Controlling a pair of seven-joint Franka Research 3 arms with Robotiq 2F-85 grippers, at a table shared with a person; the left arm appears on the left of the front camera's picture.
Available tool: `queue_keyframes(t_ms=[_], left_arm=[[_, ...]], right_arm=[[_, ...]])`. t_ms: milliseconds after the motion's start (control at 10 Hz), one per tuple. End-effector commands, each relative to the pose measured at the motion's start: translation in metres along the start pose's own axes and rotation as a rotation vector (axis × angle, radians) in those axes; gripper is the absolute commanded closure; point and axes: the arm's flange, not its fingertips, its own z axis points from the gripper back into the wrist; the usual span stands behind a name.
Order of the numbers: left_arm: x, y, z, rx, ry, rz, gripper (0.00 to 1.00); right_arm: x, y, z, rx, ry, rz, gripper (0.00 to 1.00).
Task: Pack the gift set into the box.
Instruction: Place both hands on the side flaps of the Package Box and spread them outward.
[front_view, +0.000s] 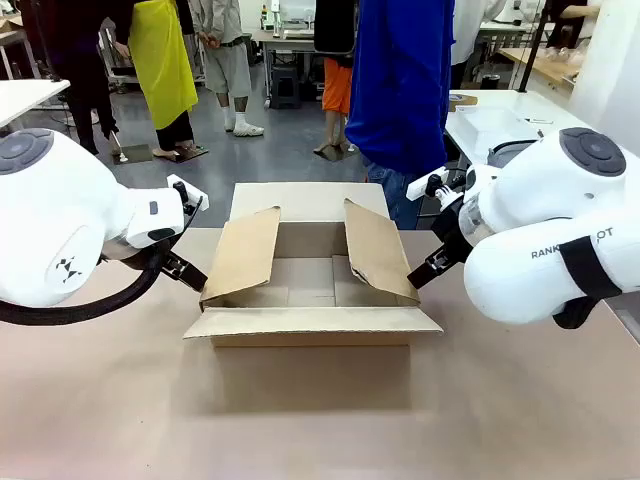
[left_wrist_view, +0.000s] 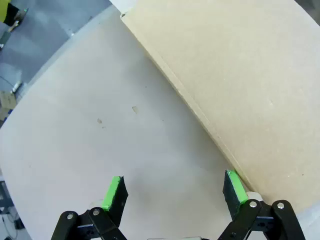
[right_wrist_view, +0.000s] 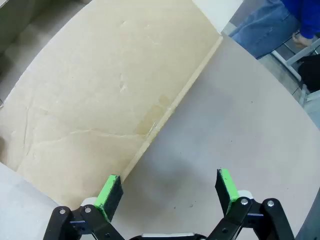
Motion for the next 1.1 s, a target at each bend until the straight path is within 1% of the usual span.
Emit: queue_keyframes(t_ms=[0,1000], left_arm=[[0.0001,0.0,0.0001,0.0,0.0,0.0,0.0],[0.0001,0.0,0.0001,0.0,0.0,0.0,0.0]], right_arm=[[0.0,0.0,0.0,0.0,0.0,0.0,0.0],[0.0,0.0,0.0,0.0,0.0,0.0,0.0]])
